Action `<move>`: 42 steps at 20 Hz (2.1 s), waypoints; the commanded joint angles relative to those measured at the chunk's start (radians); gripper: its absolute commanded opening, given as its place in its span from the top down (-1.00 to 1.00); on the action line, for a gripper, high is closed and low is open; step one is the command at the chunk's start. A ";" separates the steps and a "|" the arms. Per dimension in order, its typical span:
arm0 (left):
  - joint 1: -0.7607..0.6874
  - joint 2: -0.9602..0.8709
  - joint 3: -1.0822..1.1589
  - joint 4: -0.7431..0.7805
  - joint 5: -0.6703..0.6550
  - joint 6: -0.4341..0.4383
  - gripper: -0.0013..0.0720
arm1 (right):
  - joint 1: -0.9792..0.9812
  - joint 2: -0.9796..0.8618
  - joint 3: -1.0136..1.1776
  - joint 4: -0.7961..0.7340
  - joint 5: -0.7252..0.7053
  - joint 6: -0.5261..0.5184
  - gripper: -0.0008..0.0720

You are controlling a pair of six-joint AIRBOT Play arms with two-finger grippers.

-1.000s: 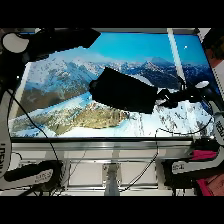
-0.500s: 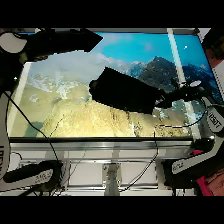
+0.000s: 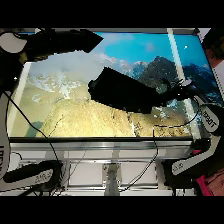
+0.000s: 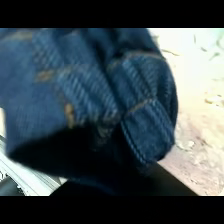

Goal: Fold the clothes and pants, and hang the long-sleeved shirts on hangers.

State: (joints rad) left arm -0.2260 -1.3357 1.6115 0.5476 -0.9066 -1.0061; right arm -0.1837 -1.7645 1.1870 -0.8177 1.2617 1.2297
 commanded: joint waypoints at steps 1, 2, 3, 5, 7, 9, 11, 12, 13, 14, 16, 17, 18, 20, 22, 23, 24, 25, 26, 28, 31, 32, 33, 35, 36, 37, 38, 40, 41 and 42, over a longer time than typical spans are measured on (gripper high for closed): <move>-0.001 0.001 0.000 0.001 0.000 0.000 -0.50 | 0.006 0.003 0.001 0.003 0.008 -0.018 0.92; -0.001 0.001 0.000 0.001 -0.001 0.000 -0.50 | 0.004 0.009 0.001 0.002 0.027 -0.017 0.93; -0.001 0.001 0.000 0.001 -0.003 0.000 -0.44 | -0.004 0.020 0.002 0.000 0.064 -0.017 0.93; -0.001 0.001 0.000 0.001 -0.005 0.000 -0.36 | -0.047 0.070 0.001 -0.034 0.130 0.007 0.93; -0.001 0.001 0.000 0.001 -0.005 0.000 -0.36 | -0.131 0.153 0.002 -0.126 0.149 0.059 0.93; -0.001 0.001 0.000 0.000 -0.005 0.000 -0.36 | -0.261 0.238 0.002 -0.208 0.155 0.064 0.93; -0.001 0.001 0.000 0.000 -0.005 0.000 -0.36 | -0.423 0.296 0.002 -0.243 0.154 0.052 0.93; -0.001 0.001 0.000 0.000 -0.005 0.000 -0.36 | -0.505 0.308 0.006 -0.245 0.153 0.029 0.93; -0.001 0.001 0.000 -0.001 -0.005 0.000 -0.36 | -0.594 0.310 0.015 -0.249 0.156 0.009 0.93; -0.001 0.001 0.000 -0.003 -0.005 -0.001 -0.36 | -0.679 0.309 0.027 -0.260 0.152 0.005 0.93; -0.001 0.001 0.000 -0.003 -0.005 -0.004 -0.37 | -0.830 0.309 0.048 -0.264 0.124 -0.005 0.93; -0.001 0.001 0.000 -0.003 -0.006 -0.004 -0.36 | -0.891 0.309 0.056 -0.273 0.107 -0.014 0.93; -0.001 0.001 0.000 -0.003 -0.007 -0.004 -0.36 | -0.946 0.309 0.063 -0.299 0.090 -0.014 0.94; -0.001 0.000 0.000 -0.003 -0.006 -0.020 -0.36 | -1.029 0.309 0.070 -0.368 0.047 -0.007 0.94; -0.001 0.000 0.000 -0.003 -0.007 -0.031 -0.36 | -1.090 0.308 0.070 -0.403 0.016 0.011 0.94; -0.001 0.000 0.000 -0.003 -0.007 -0.031 -0.36 | -1.110 0.307 0.069 -0.421 0.003 0.019 0.94; -0.001 0.000 0.000 -0.003 -0.007 -0.035 -0.36 | -1.123 0.306 0.069 -0.441 -0.006 0.027 0.94; -0.001 0.000 0.000 -0.003 -0.007 -0.042 -0.36 | -1.131 0.303 0.069 -0.472 -0.010 0.045 0.93; -0.001 0.000 0.000 -0.003 -0.007 -0.042 -0.36 | -1.132 0.300 0.069 -0.518 -0.018 0.076 0.93; -0.001 0.000 0.000 -0.003 -0.007 -0.042 -0.36 | -1.132 0.294 0.069 -0.595 -0.025 0.159 0.93; -0.001 0.000 0.000 -0.003 -0.007 -0.042 -0.37 | -1.131 0.286 0.069 -0.598 -0.026 0.223 0.83; -0.001 0.000 0.000 -0.003 -0.007 -0.042 -0.37 | -1.131 0.288 0.071 -0.590 -0.032 0.260 0.33; -0.001 0.000 0.000 -0.003 -0.007 -0.042 -0.37 | -1.131 0.287 0.085 -0.591 -0.031 0.296 -0.31; -0.001 0.000 0.000 -0.002 -0.007 -0.042 -0.37 | -1.131 0.291 0.150 -0.590 -0.023 0.335 -0.73; -0.001 0.000 0.000 -0.002 -0.007 -0.042 -0.37 | -1.131 0.297 0.188 -0.571 -0.025 0.353 -0.73; -0.001 0.000 0.000 -0.002 -0.007 -0.042 -0.37 | -1.131 0.303 0.226 -0.524 -0.026 0.353 -0.73; -0.001 0.000 0.000 -0.002 -0.007 -0.042 -0.37 | -1.130 0.308 0.263 -0.431 -0.027 0.352 -0.72; -0.001 0.000 0.000 -0.002 -0.006 -0.042 -0.36 | -1.110 0.310 0.307 -0.164 -0.010 0.278 0.01; 0.000 0.000 0.000 -0.002 -0.005 -0.042 -0.31 | -1.081 0.310 0.317 -0.021 0.008 0.204 0.77; 0.008 0.000 0.000 -0.002 -0.003 -0.042 -0.12 | -1.037 0.310 0.317 0.110 0.023 0.142 0.92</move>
State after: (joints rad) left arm -0.2249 -1.3357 1.6115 0.5449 -0.9138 -1.0477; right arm -1.2789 -1.4578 1.4609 -1.0729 1.2488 1.4975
